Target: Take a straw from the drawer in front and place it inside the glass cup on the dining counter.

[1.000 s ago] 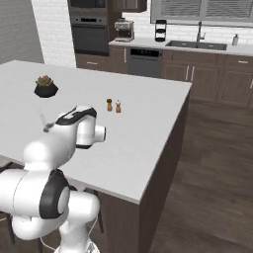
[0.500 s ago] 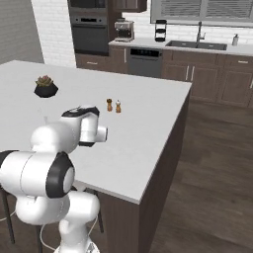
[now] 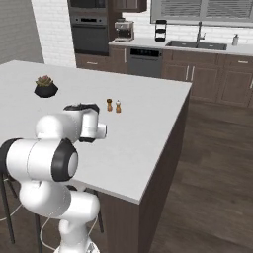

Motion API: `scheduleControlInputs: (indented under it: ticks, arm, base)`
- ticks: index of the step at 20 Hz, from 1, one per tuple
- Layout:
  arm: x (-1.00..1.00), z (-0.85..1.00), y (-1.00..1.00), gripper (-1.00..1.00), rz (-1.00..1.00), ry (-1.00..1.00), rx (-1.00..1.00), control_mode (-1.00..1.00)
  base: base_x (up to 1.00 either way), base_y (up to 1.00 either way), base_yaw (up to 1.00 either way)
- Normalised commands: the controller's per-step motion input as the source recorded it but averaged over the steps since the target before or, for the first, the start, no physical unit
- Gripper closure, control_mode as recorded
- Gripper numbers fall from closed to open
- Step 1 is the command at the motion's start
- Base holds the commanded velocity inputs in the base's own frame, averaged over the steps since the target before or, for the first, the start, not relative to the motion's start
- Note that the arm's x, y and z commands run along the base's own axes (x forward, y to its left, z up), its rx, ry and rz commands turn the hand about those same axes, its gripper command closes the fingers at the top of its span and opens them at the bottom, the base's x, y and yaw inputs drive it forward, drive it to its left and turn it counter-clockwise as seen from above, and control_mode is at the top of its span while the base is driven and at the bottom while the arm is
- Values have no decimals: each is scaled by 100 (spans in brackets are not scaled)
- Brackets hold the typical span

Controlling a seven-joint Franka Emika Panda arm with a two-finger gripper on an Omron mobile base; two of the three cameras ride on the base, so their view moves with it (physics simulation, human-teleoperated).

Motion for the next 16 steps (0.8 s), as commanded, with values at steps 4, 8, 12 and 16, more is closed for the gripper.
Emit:
scheduleControlInputs:
  ticks: [4, 8, 12, 16]
  arm:
    - [12, 6, 24, 100, 1, -1, 0, -100]
    - [9, -2, -1, 100, 1, -11, 0, -100]
    - [2, -13, -23, 100, 5, -15, 0, -100]
    - [5, -14, -5, 100, 6, -12, 0, -100]
  base:
    - [0, 0, 0]
    - [0, 0, 0]
    - [0, 0, 0]
    - [0, 0, 0]
